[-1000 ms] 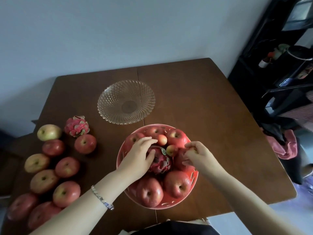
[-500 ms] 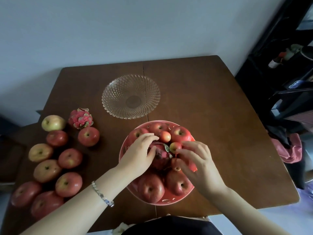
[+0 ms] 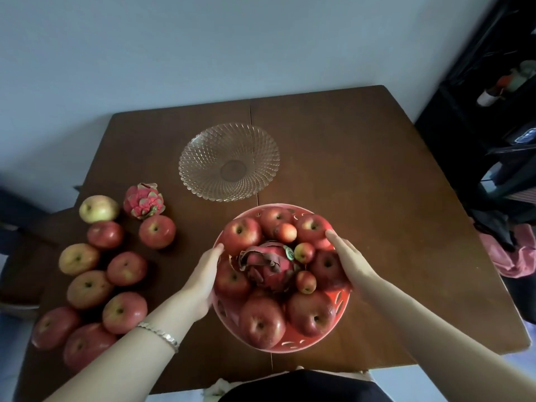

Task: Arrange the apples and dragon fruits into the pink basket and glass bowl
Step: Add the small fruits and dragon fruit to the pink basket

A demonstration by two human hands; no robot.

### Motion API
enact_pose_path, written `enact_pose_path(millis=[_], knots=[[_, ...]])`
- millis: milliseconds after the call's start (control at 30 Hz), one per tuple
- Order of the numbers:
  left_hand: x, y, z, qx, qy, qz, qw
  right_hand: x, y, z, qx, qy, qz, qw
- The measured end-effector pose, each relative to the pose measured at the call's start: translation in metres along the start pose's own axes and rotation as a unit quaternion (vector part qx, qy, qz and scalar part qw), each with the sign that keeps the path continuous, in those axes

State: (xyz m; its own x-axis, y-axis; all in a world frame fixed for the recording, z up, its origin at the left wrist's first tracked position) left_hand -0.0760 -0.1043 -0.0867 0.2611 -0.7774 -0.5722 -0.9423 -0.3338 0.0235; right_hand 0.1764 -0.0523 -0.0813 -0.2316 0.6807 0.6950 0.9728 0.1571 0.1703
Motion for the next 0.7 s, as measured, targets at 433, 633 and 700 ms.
enact_pose_path(millis=[433, 633, 700], knots=[[-0.038, -0.050, 0.035, -0.004, -0.046, 0.036, 0.998, 0.056, 0.050, 0.033, -0.023, 0.037, 0.005, 0.999], [-0.113, -0.128, 0.065, 0.014, -0.089, 0.024, 0.996, 0.125, 0.103, 0.086, -0.078, 0.066, 0.017, 0.995], [-0.138, -0.151, 0.079, 0.010, -0.100, 0.024, 0.995, 0.145, 0.118, 0.108, -0.081, 0.071, 0.020, 0.994]])
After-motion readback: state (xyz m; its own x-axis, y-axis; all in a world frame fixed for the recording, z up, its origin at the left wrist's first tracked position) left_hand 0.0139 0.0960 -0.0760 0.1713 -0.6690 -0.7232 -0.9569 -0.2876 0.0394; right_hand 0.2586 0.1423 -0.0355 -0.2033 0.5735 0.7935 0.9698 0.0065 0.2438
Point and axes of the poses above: each hand's wrist, its own z-axis towards the middle knuckle, its own y-axis out of the back of the hand, x = y × z, the point moved 2 cm from there along z, towards the middle knuckle, and after that the axes turned 2 degrees about y, right-handed, at the moved point
